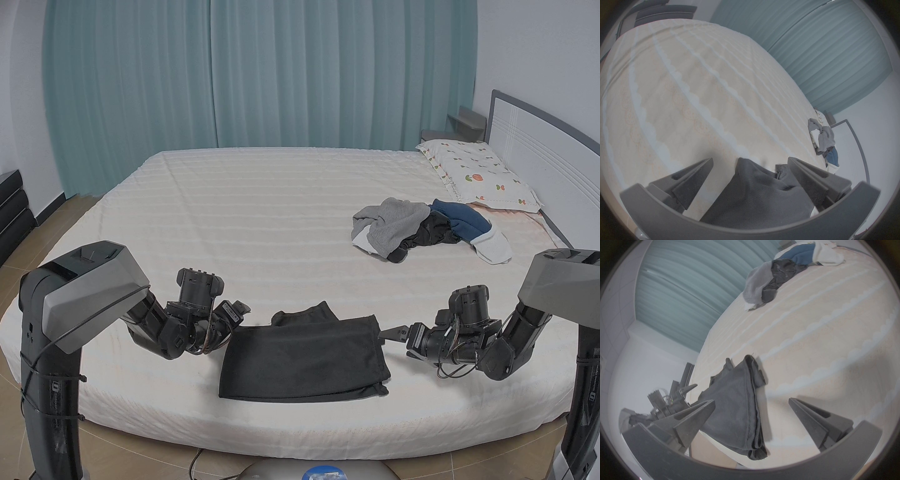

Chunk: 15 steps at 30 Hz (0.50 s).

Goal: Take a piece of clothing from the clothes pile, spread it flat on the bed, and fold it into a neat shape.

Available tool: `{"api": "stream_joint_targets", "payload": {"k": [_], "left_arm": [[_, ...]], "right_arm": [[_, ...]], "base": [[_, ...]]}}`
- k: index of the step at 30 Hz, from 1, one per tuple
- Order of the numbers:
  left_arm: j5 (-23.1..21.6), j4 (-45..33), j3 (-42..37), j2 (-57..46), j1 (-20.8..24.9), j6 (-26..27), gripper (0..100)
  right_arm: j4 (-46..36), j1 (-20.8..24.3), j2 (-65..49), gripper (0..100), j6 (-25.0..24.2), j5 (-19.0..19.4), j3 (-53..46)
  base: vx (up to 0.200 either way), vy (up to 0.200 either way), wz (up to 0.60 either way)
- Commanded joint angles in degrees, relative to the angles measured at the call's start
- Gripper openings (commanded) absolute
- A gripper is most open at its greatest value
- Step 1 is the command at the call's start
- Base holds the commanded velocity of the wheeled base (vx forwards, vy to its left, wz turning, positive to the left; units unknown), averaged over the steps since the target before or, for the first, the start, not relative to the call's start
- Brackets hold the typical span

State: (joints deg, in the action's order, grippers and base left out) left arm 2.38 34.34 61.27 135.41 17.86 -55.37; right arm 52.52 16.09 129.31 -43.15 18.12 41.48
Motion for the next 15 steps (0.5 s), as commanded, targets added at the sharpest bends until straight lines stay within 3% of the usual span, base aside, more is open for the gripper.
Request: {"api": "stream_joint_targets", "payload": {"k": [1, 4, 6, 7, 12, 15], "left_arm": [[-1.59, 5.3, -6.25, -2.35, -0.11, 0.35, 100], [-9.06, 9.96, -11.61, -3.67, 0.07, 3.43, 100], [-10.81, 11.45, -12.49, -3.31, -0.19, 5.8, 100], [-12.22, 13.38, -13.28, -2.87, -0.63, 9.49, 100], [-13.01, 16.81, -14.51, -0.5, -0.9, 16.52, 100], [-13.63, 18.22, -14.86, -0.06, -0.9, 17.05, 100]], "right_arm": [[-1.28, -2.64, 0.16, 100, -3.08, 2.01, 2.99], [-1.28, -4.75, 0.42, 100, -5.19, 5.53, 4.13], [-1.28, -5.37, 0.42, 100, -5.8, 6.58, 4.39], [-1.28, -6.16, 0.51, 100, -6.42, 7.72, 4.66], [-1.19, -7.48, 1.21, 100, -6.59, 10.1, 5.1], [-1.28, -7.57, 1.65, 100, -6.59, 10.27, 5.36]], "base": [[0.0, 0.0, 0.0], [0.0, 0.0, 0.0], [0.0, 0.0, 0.0], [0.0, 0.0, 0.0], [0.0, 0.0, 0.0], [0.0, 0.0, 0.0]]}}
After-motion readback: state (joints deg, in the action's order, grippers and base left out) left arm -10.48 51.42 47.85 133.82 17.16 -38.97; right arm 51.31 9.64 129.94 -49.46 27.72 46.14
